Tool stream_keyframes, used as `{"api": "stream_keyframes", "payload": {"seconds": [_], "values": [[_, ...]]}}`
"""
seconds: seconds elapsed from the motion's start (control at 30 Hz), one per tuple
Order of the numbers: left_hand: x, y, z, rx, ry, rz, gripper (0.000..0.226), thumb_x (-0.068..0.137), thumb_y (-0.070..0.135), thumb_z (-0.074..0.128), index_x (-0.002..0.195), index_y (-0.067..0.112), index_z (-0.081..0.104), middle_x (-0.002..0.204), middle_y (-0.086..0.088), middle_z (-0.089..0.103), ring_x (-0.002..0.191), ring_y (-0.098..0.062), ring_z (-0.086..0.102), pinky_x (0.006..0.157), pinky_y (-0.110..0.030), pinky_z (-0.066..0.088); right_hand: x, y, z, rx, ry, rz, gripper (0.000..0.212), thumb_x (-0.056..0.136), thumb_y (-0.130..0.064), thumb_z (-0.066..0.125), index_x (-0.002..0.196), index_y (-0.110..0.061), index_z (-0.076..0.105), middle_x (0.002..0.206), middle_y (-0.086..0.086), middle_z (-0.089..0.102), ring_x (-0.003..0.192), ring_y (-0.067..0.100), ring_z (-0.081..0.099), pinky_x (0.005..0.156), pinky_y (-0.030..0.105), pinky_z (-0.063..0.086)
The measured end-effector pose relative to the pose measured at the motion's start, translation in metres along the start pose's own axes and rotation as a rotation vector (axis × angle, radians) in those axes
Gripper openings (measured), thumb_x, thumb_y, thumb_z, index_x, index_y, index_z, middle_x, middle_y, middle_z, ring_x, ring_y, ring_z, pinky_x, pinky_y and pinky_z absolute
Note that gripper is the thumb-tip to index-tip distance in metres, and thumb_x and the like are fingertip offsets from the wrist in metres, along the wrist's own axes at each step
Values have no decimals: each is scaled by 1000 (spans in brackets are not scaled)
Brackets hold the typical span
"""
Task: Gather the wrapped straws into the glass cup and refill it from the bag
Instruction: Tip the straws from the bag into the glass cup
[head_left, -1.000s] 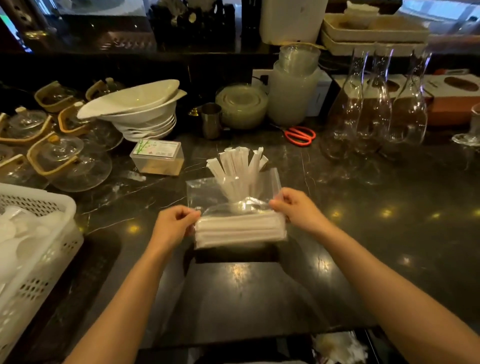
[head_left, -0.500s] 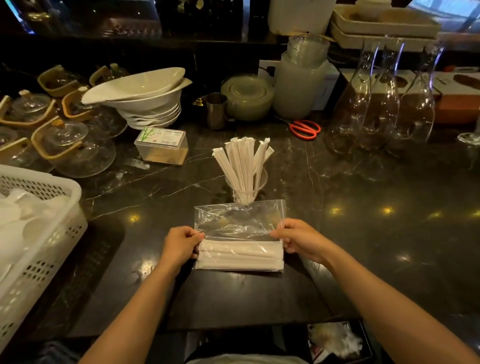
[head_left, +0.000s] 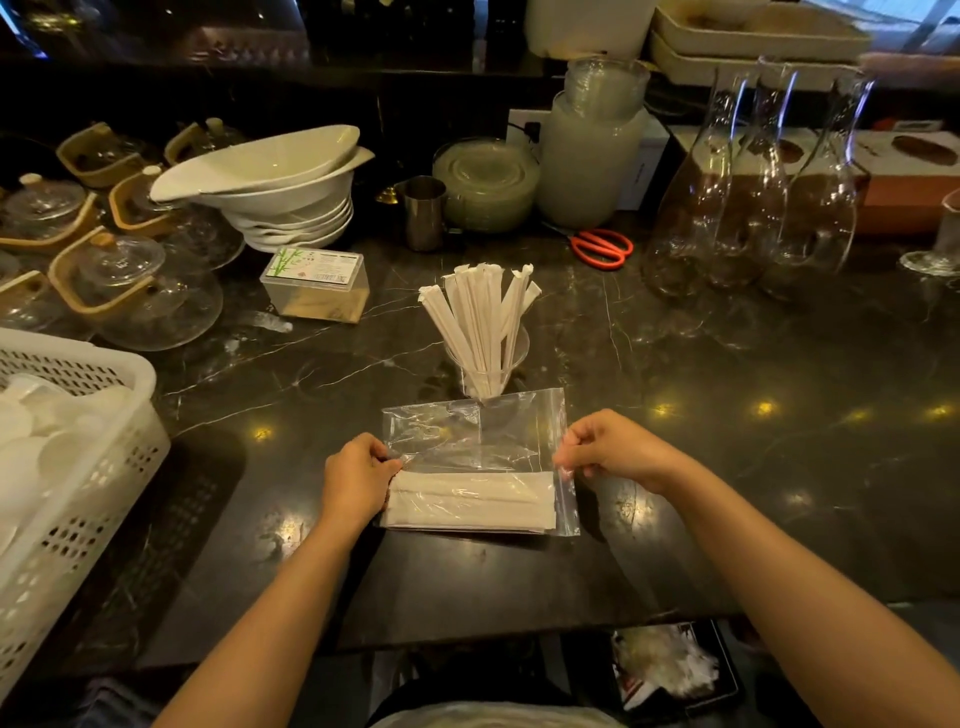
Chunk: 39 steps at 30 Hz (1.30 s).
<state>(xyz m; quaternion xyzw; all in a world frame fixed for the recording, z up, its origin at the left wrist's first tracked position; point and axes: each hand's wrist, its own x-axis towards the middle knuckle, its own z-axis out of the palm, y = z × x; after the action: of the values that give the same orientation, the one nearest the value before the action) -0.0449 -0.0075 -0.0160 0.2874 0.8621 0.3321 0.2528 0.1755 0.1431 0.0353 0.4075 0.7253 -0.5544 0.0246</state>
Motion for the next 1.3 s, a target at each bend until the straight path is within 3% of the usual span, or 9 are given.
{"api": "stream_keyframes", "payload": {"seconds": [0.13, 0.3, 0.47, 0.57, 0.67, 0.73, 0.9, 1.13, 1.3], "values": [[-8, 15, -5, 266, 7, 94, 23, 77, 28, 66, 83, 14, 50, 84, -1, 51, 78, -22, 52, 70, -38, 45, -9, -17, 0, 64, -34, -55, 24, 78, -14, 66, 55, -18, 61, 50, -8, 62, 47, -1, 52, 54, 17, 43], [-35, 74, -14, -152, -356, 303, 31, 84, 36, 52, 57, 20, 50, 52, 6, 52, 48, -4, 50, 51, -18, 41, -21, -45, 6, 55, -80, -145, 24, 78, -15, 65, 55, -21, 60, 48, -11, 62, 49, 0, 51, 58, 22, 40], [-55, 110, -27, -395, -619, 290, 33, 87, 36, 47, 69, 11, 62, 47, 3, 60, 44, -8, 57, 45, -15, 47, -33, -71, 14, 138, -141, -279, 23, 82, -11, 58, 61, -17, 58, 48, -12, 58, 48, 0, 47, 50, 14, 37], [-59, 117, -35, -461, -646, 307, 35, 85, 36, 48, 74, 7, 65, 59, -12, 65, 44, -9, 57, 44, -15, 47, -37, -83, 17, 136, -141, -329, 11, 82, -9, 57, 79, -1, 63, 54, -9, 57, 50, 1, 49, 50, 14, 38], [-60, 122, -41, -471, -640, 327, 35, 85, 36, 50, 75, 6, 66, 76, -26, 67, 45, -9, 58, 42, -14, 45, -38, -92, 23, 161, -128, -376, 18, 80, -3, 59, 65, -11, 63, 48, -10, 57, 47, -1, 51, 47, 9, 38], [-60, 124, -43, -474, -649, 323, 32, 85, 35, 51, 71, 10, 67, 71, -16, 69, 44, -8, 58, 42, -14, 45, -38, -95, 24, 172, -109, -381, 27, 78, -1, 61, 57, -18, 60, 43, -12, 57, 45, -2, 51, 46, 8, 38], [-61, 125, -43, -441, -642, 288, 33, 87, 32, 49, 65, 13, 66, 59, -1, 68, 43, -9, 58, 43, -16, 47, -34, -97, 30, 115, -62, -399, 24, 75, -2, 64, 57, -16, 60, 44, -9, 57, 46, 1, 53, 48, 11, 41], [-59, 127, -47, -494, -704, 328, 36, 92, 28, 37, 73, 12, 63, 63, 0, 65, 52, -11, 57, 50, -19, 47, -34, -95, 28, 180, -41, -412, 16, 77, -9, 65, 63, -15, 63, 44, -12, 59, 44, -1, 50, 46, 9, 40], [-55, 124, -46, -531, -716, 375, 38, 92, 28, 34, 67, 19, 62, 60, 2, 66, 53, -11, 58, 51, -19, 49, -31, -92, 26, 223, -40, -372, 27, 78, -16, 65, 54, -23, 55, 44, -10, 57, 44, 0, 49, 51, 17, 41]]}}
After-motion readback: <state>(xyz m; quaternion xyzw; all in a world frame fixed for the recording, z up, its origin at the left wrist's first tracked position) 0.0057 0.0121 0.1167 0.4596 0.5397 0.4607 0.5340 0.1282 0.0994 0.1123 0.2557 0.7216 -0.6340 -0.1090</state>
